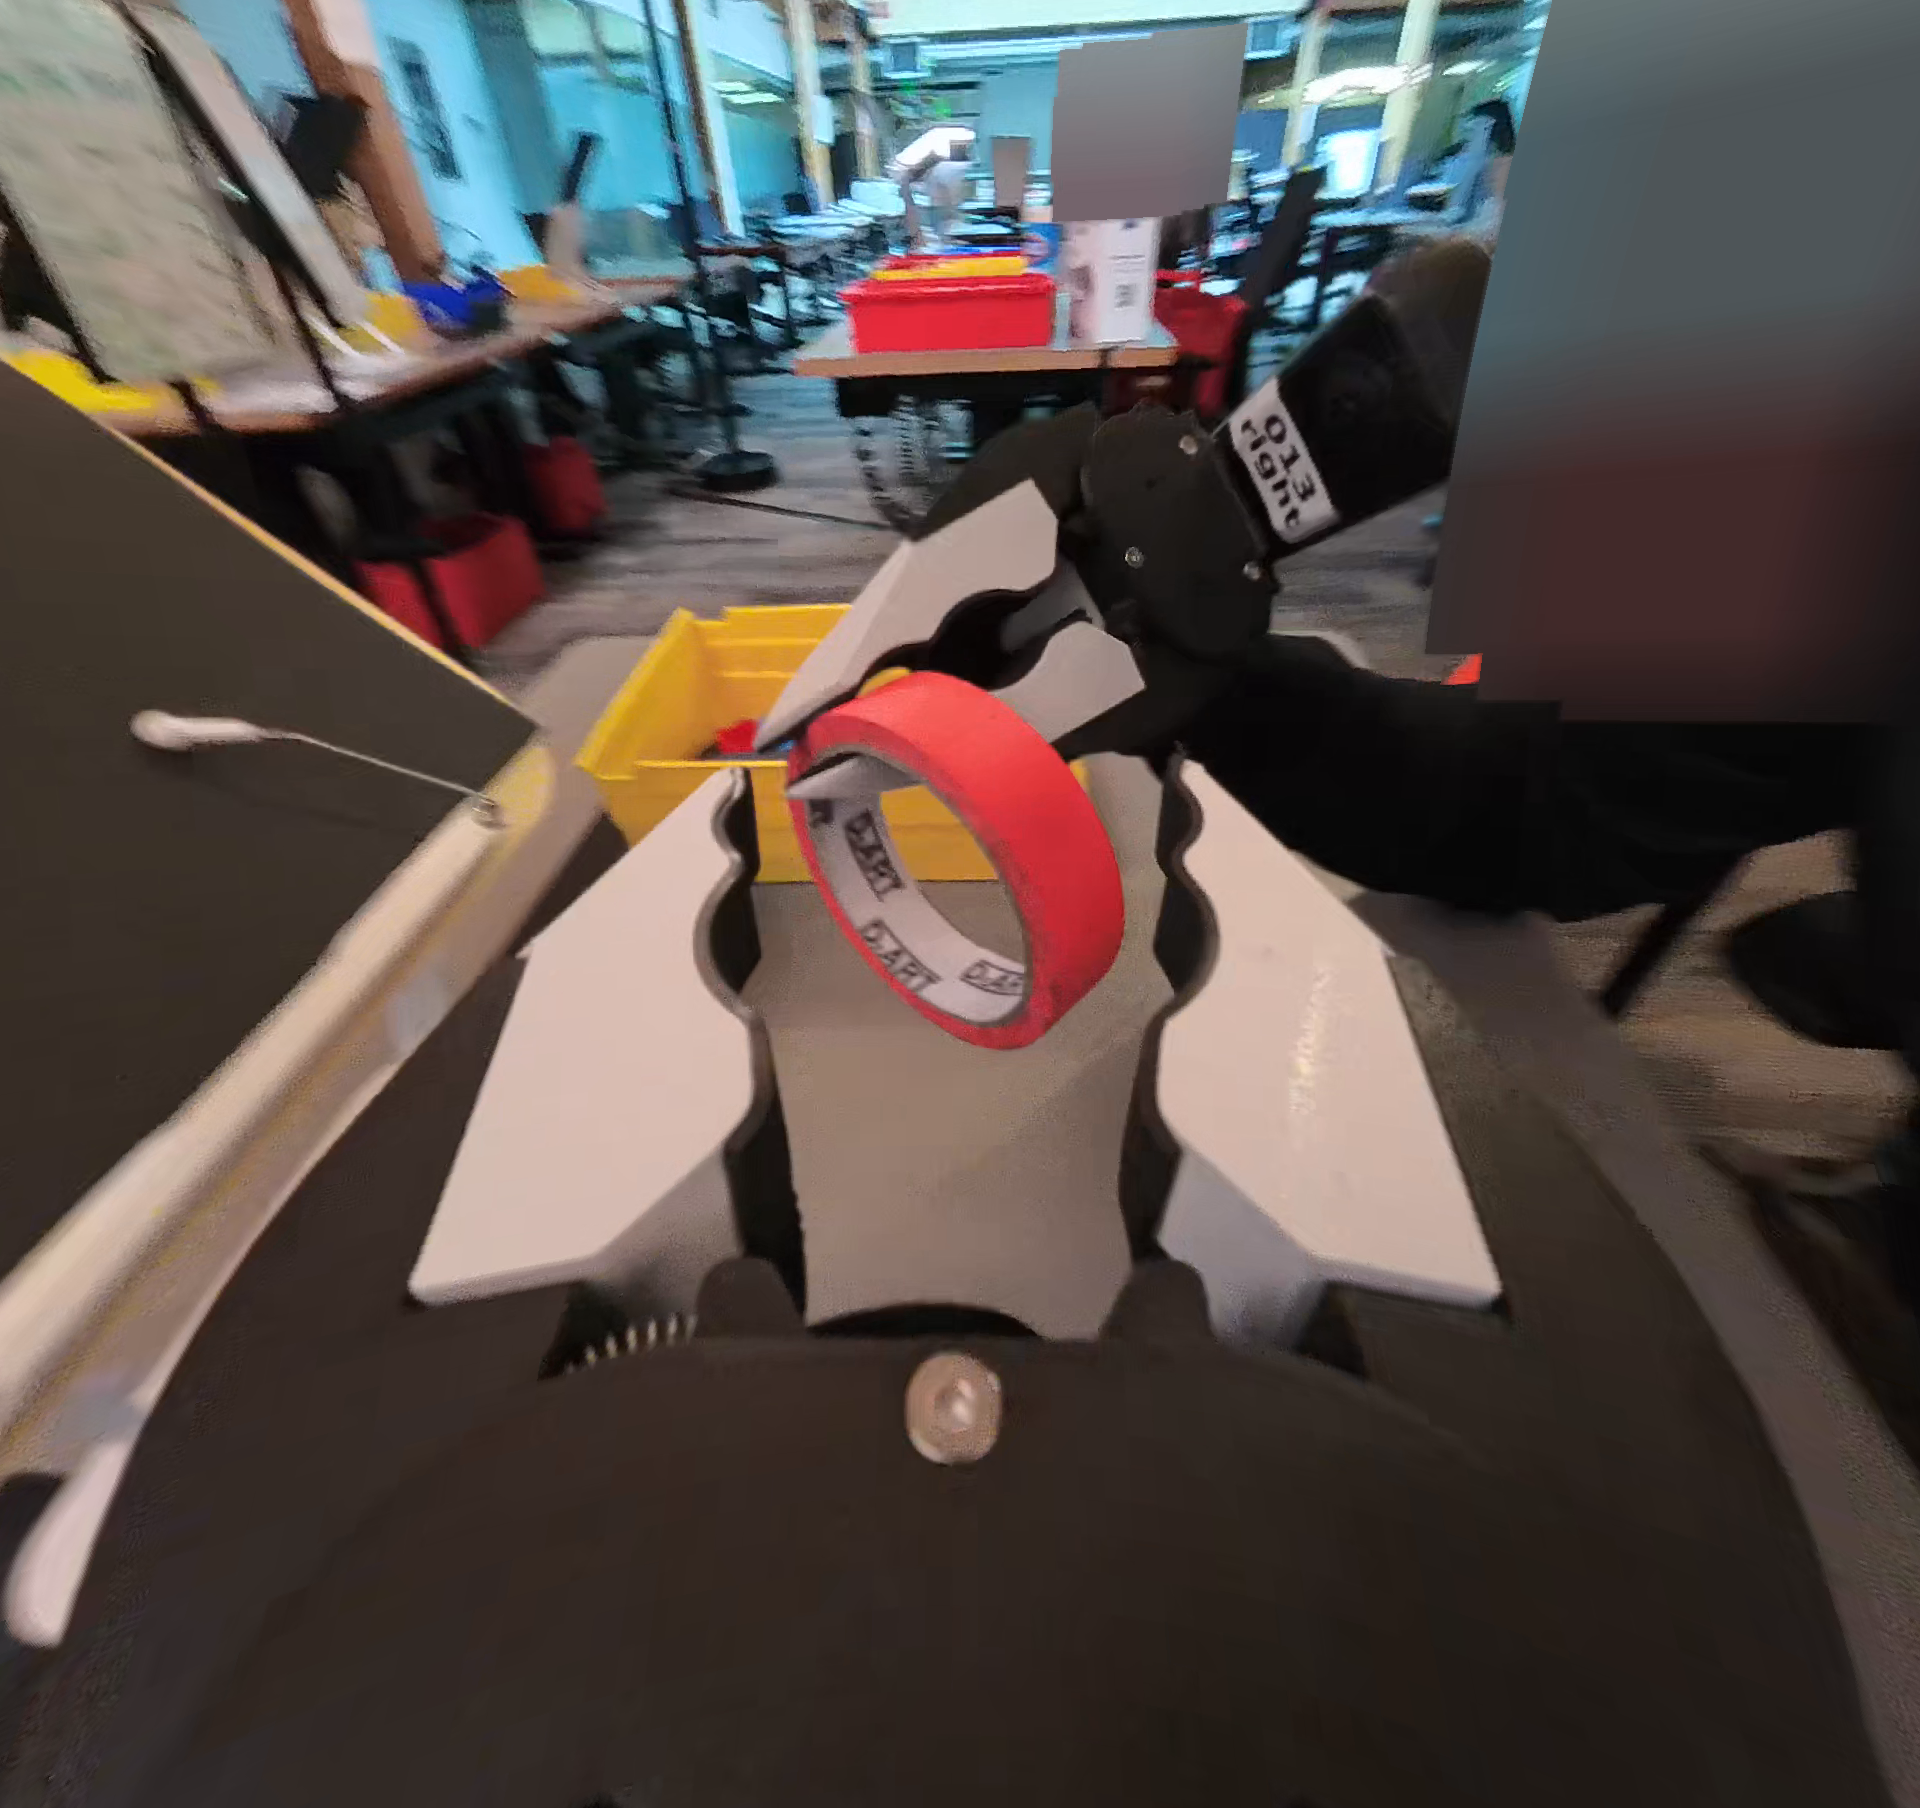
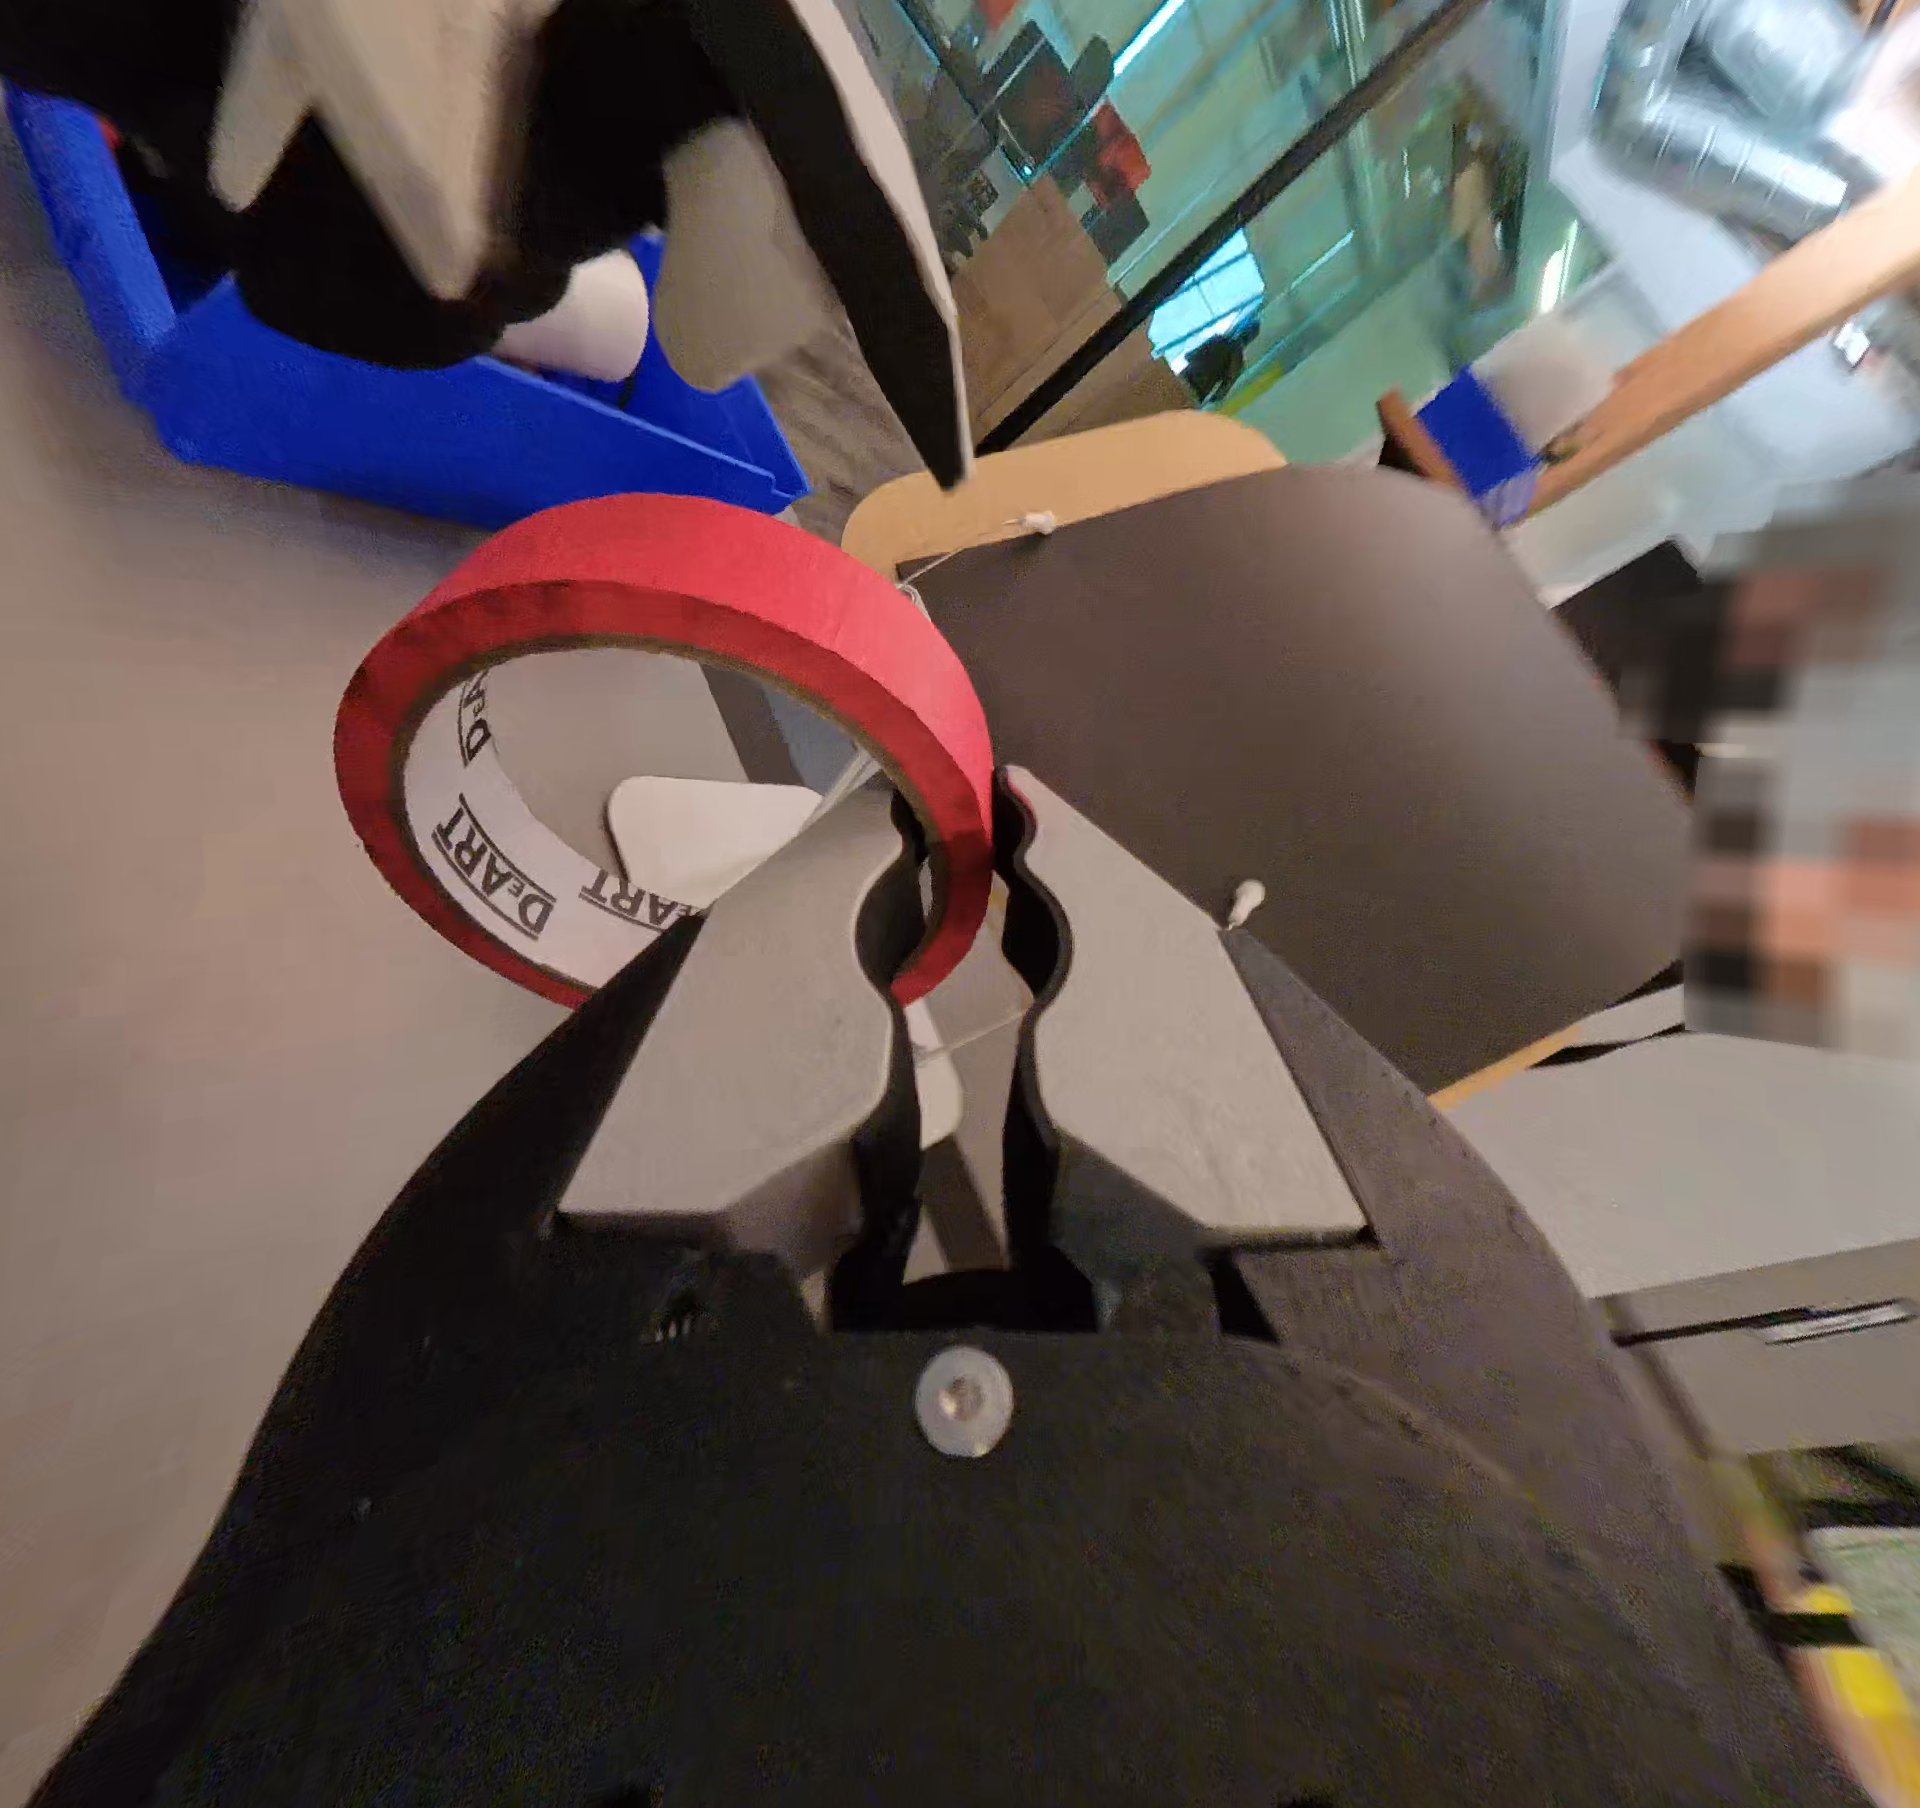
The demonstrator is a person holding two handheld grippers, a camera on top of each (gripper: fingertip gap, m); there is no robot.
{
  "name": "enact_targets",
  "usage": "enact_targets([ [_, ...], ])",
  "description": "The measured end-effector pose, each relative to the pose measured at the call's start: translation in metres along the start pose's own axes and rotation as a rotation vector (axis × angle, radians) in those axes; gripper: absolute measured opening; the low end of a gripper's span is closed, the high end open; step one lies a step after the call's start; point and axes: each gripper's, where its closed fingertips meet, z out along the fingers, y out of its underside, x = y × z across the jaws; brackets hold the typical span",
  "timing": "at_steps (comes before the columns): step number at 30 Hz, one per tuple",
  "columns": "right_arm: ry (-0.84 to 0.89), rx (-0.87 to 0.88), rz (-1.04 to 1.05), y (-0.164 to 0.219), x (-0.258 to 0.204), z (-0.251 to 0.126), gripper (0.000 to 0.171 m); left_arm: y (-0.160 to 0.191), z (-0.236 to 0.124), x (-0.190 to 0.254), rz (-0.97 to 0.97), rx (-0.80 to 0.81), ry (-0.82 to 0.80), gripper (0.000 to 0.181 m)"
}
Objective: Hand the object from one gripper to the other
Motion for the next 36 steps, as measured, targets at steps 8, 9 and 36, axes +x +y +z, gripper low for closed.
enact_targets([
  [8,-0.097,0.171,0.632,0.011,0.027,-0.003,0.007,-0.005,0.018,-0.007,0.336,-0.077,-0.258,0.088],
  [9,-0.121,0.224,0.733,0.009,0.031,-0.005,0.006,-0.006,0.021,-0.009,0.355,-0.065,-0.276,0.09],
  [36,-0.201,0.596,1.302,0.007,0.038,0.004,0.044,-0.005,0.046,-0.019,0.451,-0.001,-0.512,0.027],
])
